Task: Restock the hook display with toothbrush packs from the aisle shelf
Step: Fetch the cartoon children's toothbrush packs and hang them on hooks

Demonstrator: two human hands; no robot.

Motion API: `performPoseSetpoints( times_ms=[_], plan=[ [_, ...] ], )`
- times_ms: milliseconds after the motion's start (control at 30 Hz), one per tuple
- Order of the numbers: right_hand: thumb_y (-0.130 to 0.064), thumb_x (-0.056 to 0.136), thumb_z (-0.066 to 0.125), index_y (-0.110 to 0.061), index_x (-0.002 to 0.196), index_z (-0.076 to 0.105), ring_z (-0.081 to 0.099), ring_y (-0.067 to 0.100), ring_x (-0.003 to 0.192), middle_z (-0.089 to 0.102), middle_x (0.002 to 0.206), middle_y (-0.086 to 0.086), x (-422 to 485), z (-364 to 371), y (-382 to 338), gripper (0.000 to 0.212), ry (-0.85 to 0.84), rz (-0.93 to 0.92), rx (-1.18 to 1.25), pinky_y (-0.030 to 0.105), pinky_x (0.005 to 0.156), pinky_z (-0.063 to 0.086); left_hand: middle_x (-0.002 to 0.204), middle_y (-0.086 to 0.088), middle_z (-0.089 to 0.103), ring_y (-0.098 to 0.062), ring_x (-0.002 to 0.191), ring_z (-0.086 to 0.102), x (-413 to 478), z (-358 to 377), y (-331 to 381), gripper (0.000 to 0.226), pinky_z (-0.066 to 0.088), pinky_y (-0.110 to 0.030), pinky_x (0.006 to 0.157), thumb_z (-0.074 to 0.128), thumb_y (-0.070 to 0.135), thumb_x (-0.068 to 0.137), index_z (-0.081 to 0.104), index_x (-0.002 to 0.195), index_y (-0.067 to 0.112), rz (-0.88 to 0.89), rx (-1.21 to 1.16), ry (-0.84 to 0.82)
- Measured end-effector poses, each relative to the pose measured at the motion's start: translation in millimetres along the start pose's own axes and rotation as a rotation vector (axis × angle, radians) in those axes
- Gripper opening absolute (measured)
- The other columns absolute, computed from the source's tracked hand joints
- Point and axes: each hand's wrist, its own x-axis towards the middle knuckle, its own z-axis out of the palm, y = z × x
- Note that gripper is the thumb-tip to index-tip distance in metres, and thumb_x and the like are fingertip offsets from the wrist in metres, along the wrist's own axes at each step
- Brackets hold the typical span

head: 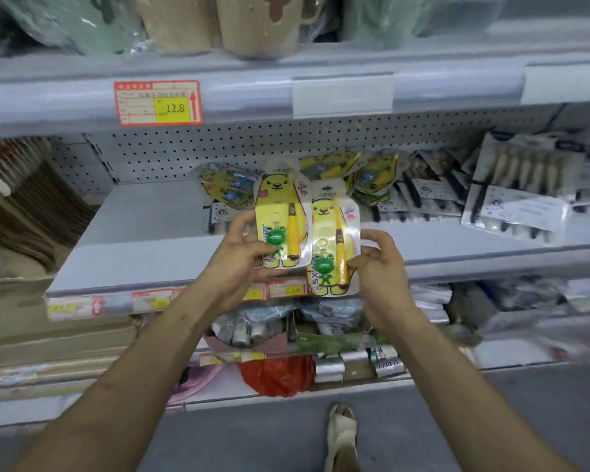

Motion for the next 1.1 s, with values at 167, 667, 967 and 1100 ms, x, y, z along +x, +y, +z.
performPoseSetpoints(
  times_ms=[167,667,967,1100],
  plan=[
    [0.015,0.092,0.045,-0.018,0.117,0.058,0.067,0.025,0.077,0.064,0.095,0.011,-36.2,-54.2,2.7,0.044,0.123,0.052,0.082,0.04,0.064,0.053,0.129,-0.027,0.068,-0.046,0.106,0.07,-30.3,41.6,-14.6,0.061,0.059,-0.065,0.089,0.051,-0.017,0.095,0.042,0.143,0.019,-0.061,-0.033,-0.067],
    [0.016,0.09,0.046,-0.02,0.119,0.061,0.07,0.01,0.076,0.068,0.1,0.002,-101.8,-373.0,-46.2,0.048,0.551,0.054,0.159,0.028,0.052,0.051,0.135,-0.024,0.065,-0.041,0.105,0.066,-68.8,331.0,-92.1,0.064,0.059,-0.056,0.081,0.039,-0.013,0.093,0.047,0.146,0.022,-0.288,-0.151,-0.387],
    [0.017,0.087,0.044,-0.022,0.118,0.061,0.065,0.014,0.084,0.069,0.103,0.001,-131.6,-623.6,-89.1,0.052,0.765,-0.007,0.189,0.024,0.053,0.045,0.134,-0.018,0.066,-0.031,0.1,0.071,-89.4,608.9,-154.7,0.045,0.063,-0.049,0.075,0.043,0.001,0.102,0.05,0.143,0.019,-0.359,-0.163,-0.506],
    [0.016,0.087,0.043,-0.022,0.119,0.06,0.065,0.01,0.08,0.069,0.11,0.006,-136.3,-715.0,-109.0,0.052,0.866,-0.01,0.209,0.021,0.05,0.044,0.124,-0.019,0.068,-0.03,0.091,0.072,-96.0,711.1,-167.4,0.04,0.062,-0.044,0.068,0.042,-0.001,0.103,0.052,0.136,0.02,-0.366,-0.105,-0.552]
  ],
)
